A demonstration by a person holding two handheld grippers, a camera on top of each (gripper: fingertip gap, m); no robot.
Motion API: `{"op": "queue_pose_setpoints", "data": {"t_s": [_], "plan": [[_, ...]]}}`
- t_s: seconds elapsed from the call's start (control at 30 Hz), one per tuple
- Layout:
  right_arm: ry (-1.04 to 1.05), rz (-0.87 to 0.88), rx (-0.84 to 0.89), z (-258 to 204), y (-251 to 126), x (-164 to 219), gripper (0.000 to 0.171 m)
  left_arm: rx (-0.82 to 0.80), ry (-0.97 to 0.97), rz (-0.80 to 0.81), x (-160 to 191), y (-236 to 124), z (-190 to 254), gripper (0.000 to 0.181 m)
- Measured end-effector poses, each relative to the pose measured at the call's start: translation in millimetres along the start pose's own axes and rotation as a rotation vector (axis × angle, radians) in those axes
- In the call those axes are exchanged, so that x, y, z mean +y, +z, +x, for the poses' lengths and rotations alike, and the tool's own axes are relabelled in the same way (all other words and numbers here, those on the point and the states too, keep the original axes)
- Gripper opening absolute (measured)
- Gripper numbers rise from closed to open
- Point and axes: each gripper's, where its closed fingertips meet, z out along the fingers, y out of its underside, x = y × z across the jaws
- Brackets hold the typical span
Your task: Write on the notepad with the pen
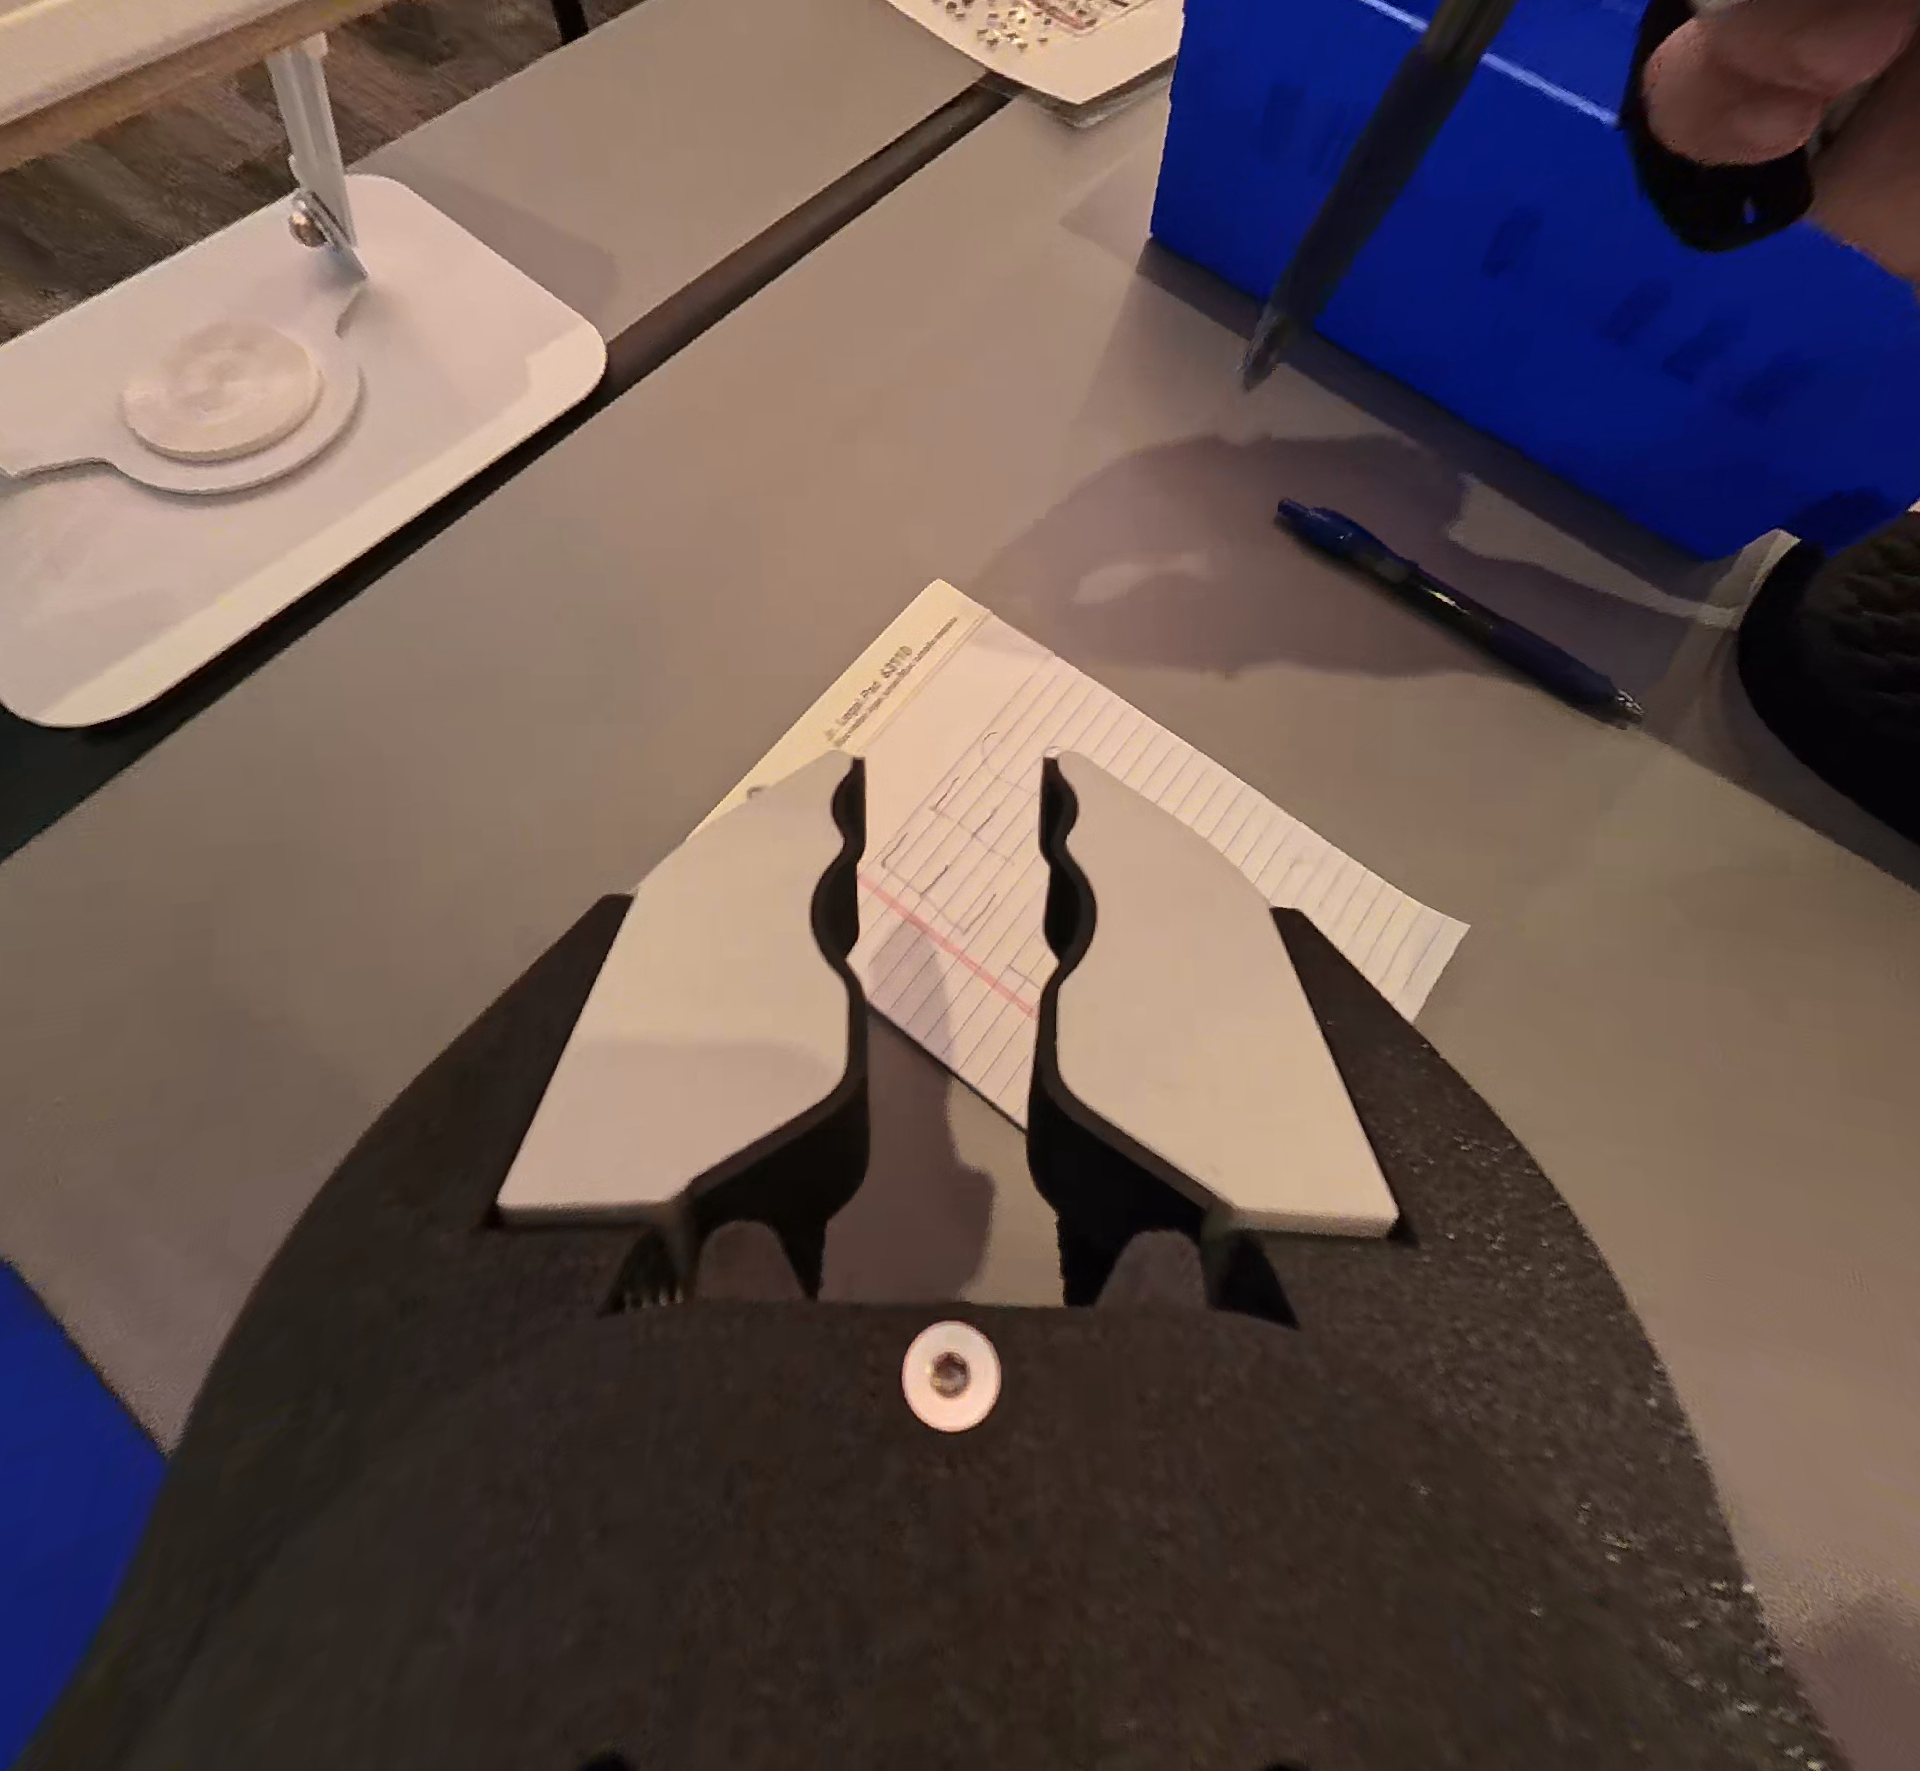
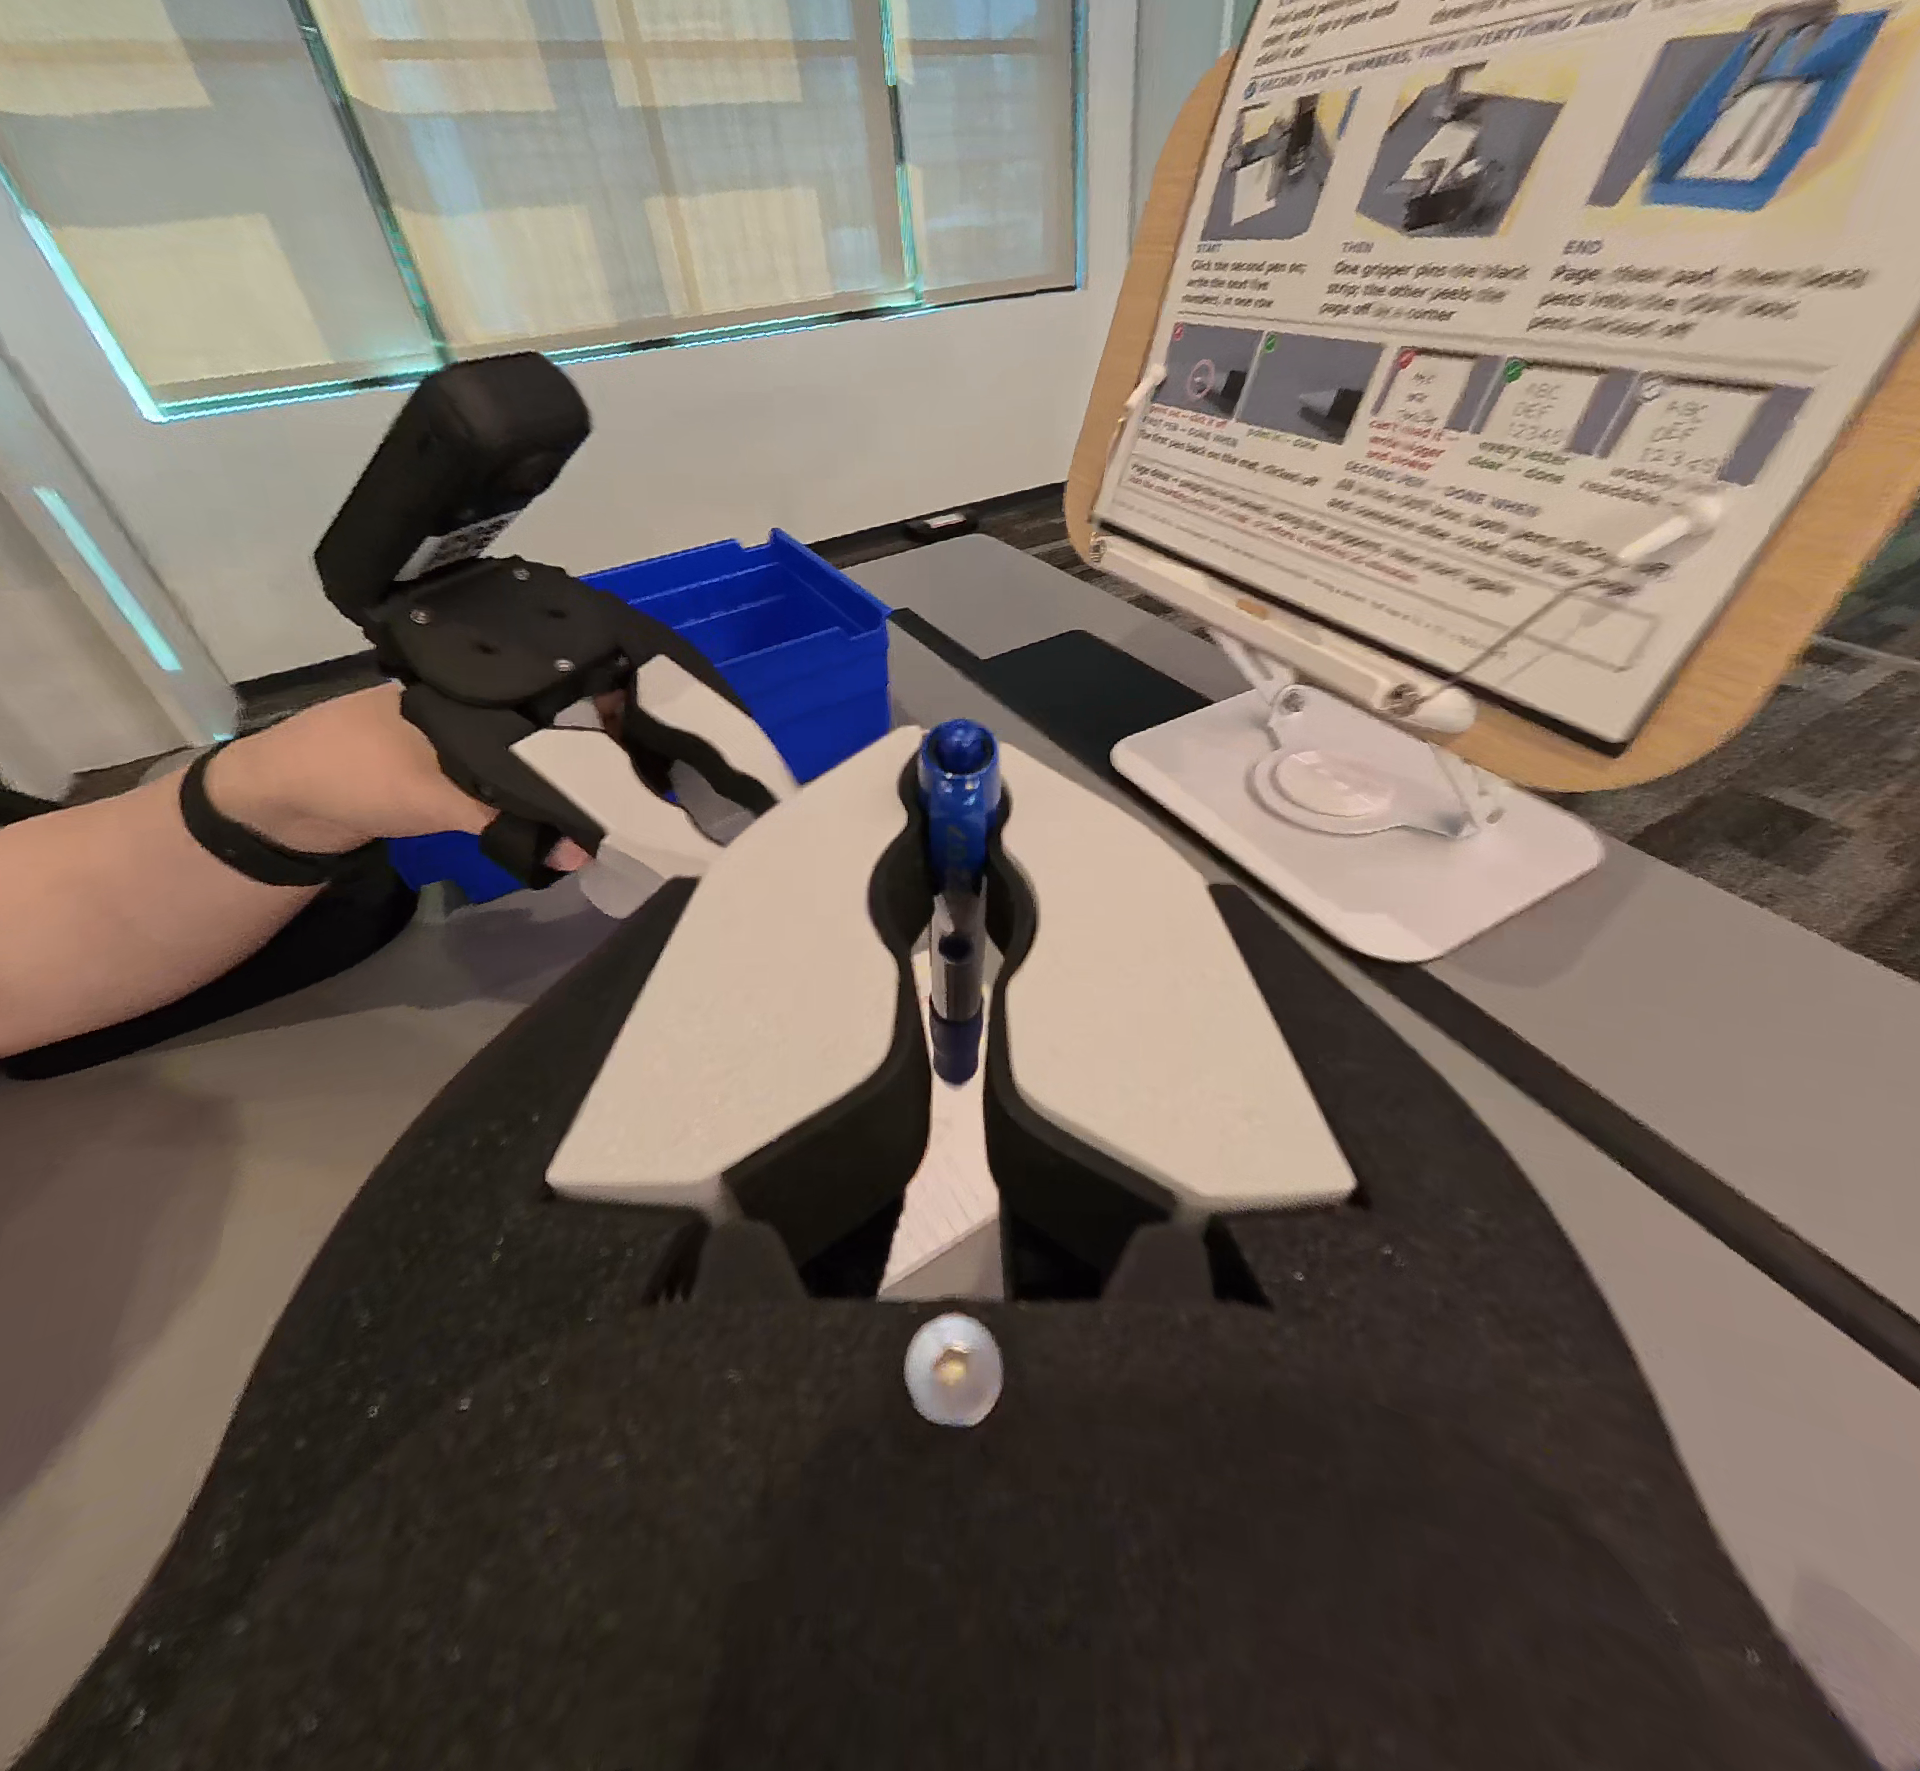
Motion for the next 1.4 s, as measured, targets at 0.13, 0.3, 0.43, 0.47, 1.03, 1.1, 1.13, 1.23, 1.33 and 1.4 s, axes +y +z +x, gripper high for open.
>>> {"op": "queue_pose_setpoints", "data": {"t_s": [0.13, 0.3, 0.43, 0.47, 1.03, 1.1, 1.13, 1.23, 1.33, 1.4], "plan": [[0.065, -0.008, -0.168, -28.3, 11.3, 1.8, 0.004, 0.074, 0.034, 0.064, -11.6, -2.4, 16.8, 0.033], [0.051, -0.105, -0.313, -63.4, 25.6, 15.0, 0.004, 0.101, 0.107, 0.278, -51.3, -36.8, 30.2, 0.032], [-0.102, -0.227, -0.304, -84.1, 41.0, 33.7, 0.004, 0.095, 0.163, 0.535, -88.4, -85.5, 48.3, 0.000], [-0.138, -0.261, -0.311, -90.9, 44.7, 39.1, 0.004, 0.092, 0.184, 0.577, -93.2, -93.2, 54.0, 0.000], [-0.151, -0.322, -0.382, -125.4, 59.5, 49.5, 0.004, 0.272, 0.149, 0.468, -79.0, -74.3, 80.1, 0.000], [-0.142, -0.328, -0.382, -124.7, 59.6, 50.4, 0.004, 0.277, 0.137, 0.464, -78.4, -73.5, 79.3, 0.000], [-0.139, -0.322, -0.380, -124.6, 59.9, 49.6, 0.004, 0.286, 0.127, 0.466, -78.6, -73.9, 79.1, 0.000], [-0.145, -0.330, -0.376, -124.6, 59.9, 50.1, 0.004, 0.307, 0.104, 0.454, -77.6, -74.4, 79.0, 0.000], [-0.156, -0.323, -0.379, -126.1, 59.4, 48.5, 0.004, 0.301, 0.105, 0.446, -77.8, -76.0, 80.2, 0.000], [-0.166, -0.326, -0.379, -126.7, 58.7, 47.7, 0.004, 0.293, 0.120, 0.443, -77.9, -77.3, 80.8, 0.000]]}}
